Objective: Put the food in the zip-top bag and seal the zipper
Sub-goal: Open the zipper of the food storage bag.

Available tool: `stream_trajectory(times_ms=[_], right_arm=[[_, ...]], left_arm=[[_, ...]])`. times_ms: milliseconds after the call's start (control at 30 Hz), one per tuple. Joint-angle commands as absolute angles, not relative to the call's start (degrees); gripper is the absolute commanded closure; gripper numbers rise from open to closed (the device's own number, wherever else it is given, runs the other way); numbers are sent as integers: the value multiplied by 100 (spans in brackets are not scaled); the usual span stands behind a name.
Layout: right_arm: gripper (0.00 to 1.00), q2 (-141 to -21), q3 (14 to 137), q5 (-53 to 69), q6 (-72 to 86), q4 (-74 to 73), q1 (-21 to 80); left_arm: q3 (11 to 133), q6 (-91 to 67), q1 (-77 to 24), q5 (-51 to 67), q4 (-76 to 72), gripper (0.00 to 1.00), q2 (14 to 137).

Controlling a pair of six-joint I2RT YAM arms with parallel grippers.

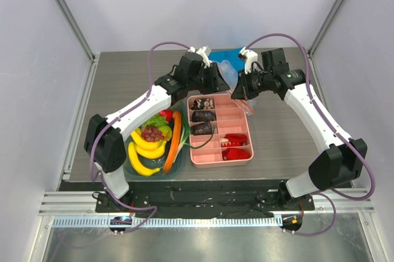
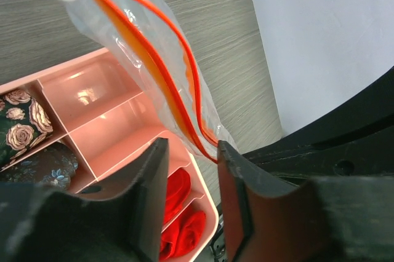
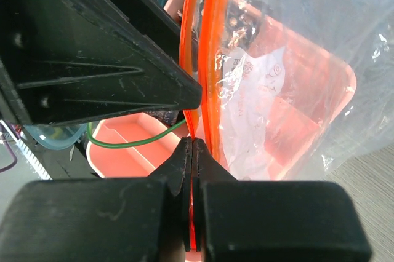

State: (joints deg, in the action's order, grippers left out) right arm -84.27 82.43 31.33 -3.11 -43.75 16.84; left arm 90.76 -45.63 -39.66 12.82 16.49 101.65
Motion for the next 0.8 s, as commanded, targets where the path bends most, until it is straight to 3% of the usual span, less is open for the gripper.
stream_trajectory(times_ms=[0, 767], right_arm=[[99, -8200, 8235, 3006, -325, -4157, 1723], [99, -8112, 8104, 3093, -237, -4060, 1714]], left_arm=[[9053, -4605, -3894, 1388, 1302, 57, 10020], [8886, -4737, -3911, 1556, 1186, 58, 10134]])
